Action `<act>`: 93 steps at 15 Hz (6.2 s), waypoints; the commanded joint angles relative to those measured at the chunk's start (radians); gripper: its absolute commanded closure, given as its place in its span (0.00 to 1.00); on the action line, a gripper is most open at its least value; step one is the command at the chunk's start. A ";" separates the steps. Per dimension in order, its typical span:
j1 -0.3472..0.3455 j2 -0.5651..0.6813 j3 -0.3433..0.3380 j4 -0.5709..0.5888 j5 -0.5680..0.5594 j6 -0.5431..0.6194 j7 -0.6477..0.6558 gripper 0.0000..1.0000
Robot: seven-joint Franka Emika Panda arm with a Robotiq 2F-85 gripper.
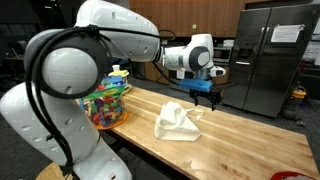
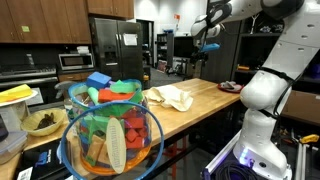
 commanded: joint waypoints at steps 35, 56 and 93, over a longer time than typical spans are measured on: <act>-0.266 0.637 -0.318 0.487 -0.078 0.166 0.130 0.00; -0.218 0.659 -0.347 0.350 -0.175 0.329 0.299 0.00; -0.249 0.803 -0.380 0.459 -0.171 0.320 0.299 1.00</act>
